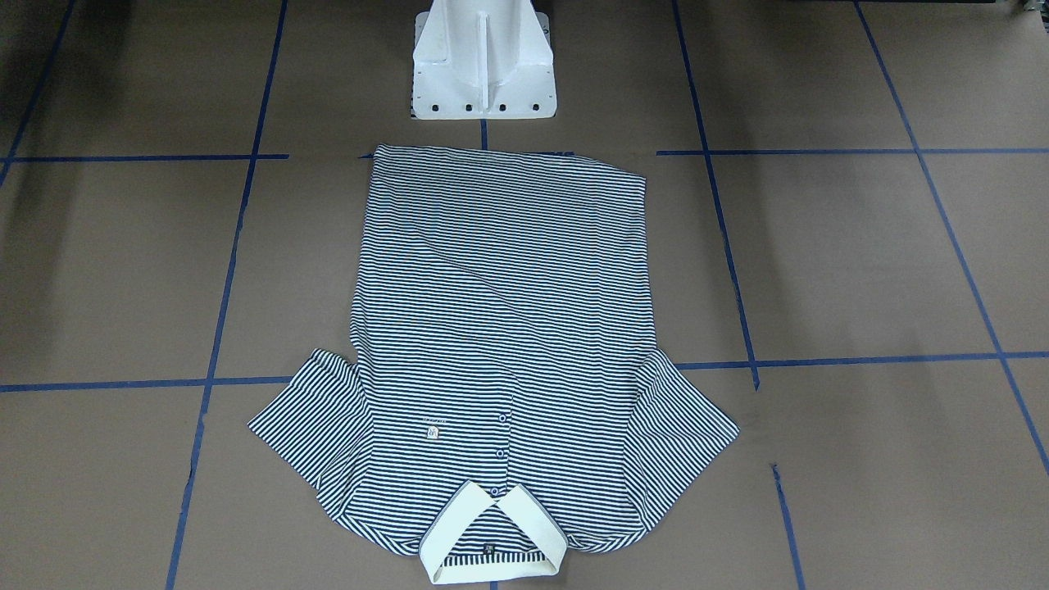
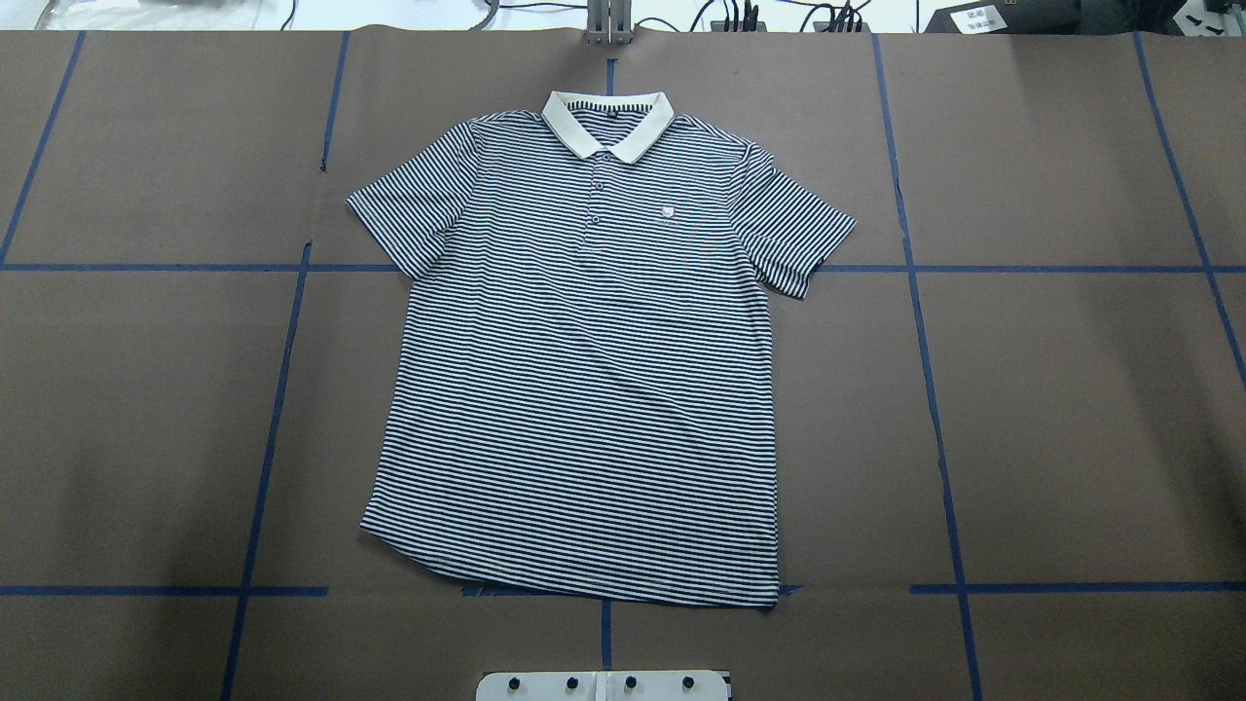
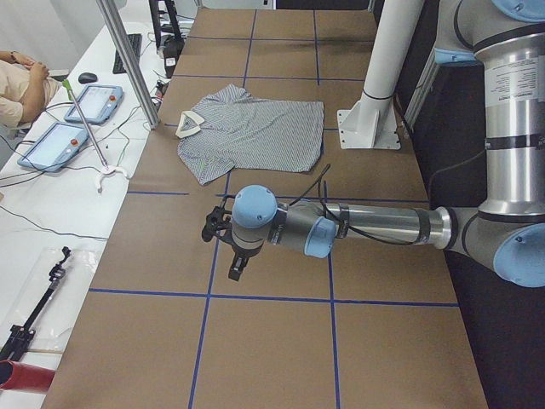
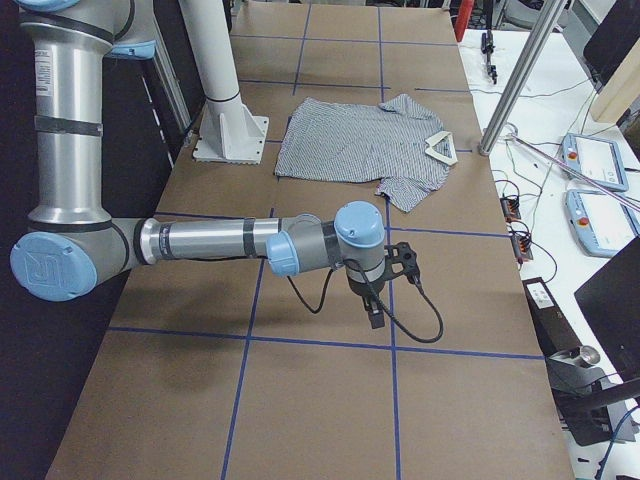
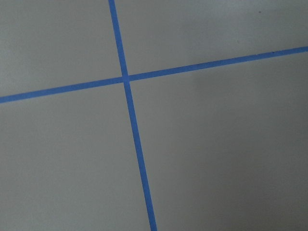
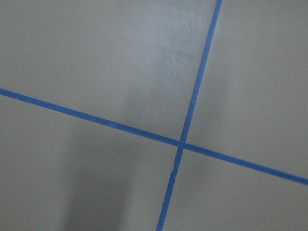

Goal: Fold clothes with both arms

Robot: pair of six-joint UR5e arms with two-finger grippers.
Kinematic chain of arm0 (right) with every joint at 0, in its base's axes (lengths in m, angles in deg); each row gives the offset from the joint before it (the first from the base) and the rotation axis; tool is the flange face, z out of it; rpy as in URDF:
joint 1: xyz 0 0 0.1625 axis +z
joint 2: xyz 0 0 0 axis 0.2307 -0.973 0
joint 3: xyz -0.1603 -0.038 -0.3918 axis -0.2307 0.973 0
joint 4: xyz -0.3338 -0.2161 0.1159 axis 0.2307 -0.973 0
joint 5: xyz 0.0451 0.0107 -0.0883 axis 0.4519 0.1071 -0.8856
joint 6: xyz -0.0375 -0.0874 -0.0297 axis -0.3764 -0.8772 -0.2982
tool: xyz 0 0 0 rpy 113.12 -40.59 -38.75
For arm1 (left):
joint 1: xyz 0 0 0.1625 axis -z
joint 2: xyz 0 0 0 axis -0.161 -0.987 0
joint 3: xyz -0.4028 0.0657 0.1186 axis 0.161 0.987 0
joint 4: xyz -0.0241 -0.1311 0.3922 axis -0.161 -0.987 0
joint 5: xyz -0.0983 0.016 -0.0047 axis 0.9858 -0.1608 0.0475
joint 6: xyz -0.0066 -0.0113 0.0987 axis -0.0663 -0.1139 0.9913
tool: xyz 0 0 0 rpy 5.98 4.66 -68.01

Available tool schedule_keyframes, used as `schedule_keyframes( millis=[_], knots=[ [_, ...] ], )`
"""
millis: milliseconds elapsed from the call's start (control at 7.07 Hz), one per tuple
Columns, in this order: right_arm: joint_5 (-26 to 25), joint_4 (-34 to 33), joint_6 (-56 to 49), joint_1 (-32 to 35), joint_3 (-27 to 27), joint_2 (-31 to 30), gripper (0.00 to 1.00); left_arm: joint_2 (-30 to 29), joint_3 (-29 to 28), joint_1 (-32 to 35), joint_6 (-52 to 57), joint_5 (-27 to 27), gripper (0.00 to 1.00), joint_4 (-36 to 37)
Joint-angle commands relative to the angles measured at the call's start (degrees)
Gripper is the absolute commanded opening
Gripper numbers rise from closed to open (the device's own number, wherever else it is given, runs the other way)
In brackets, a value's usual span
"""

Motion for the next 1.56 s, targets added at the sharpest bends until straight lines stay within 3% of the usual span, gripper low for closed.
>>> schedule_keyframes(
  millis=[0, 425, 708, 1132, 1415],
  knots=[
    [-0.05, 12.98, 1.01, -0.41, 7.34, 3.68, 1.00, -6.83, -5.13, 0.09, -3.40, -0.43, 1.00, -12.92],
    [3.10, 15.76, 4.00, -0.76, 11.33, 8.76, 1.00, -9.39, -6.03, 0.00, -11.92, 0.09, 1.00, -16.21],
    [2.86, 16.11, 21.30, -9.32, 10.55, 14.11, 1.00, -9.75, -5.42, 0.00, -13.53, 0.18, 1.00, -18.83],
    [-12.90, 16.46, 43.67, -25.76, 11.06, 24.57, 0.98, -9.14, -6.03, -2.53, -13.53, -0.26, 1.00, -25.26],
    [-22.77, 16.46, 54.60, -34.56, 12.03, 28.11, 0.80, -9.05, -5.95, -2.99, -13.62, -0.17, 1.00, -25.35]
  ],
)
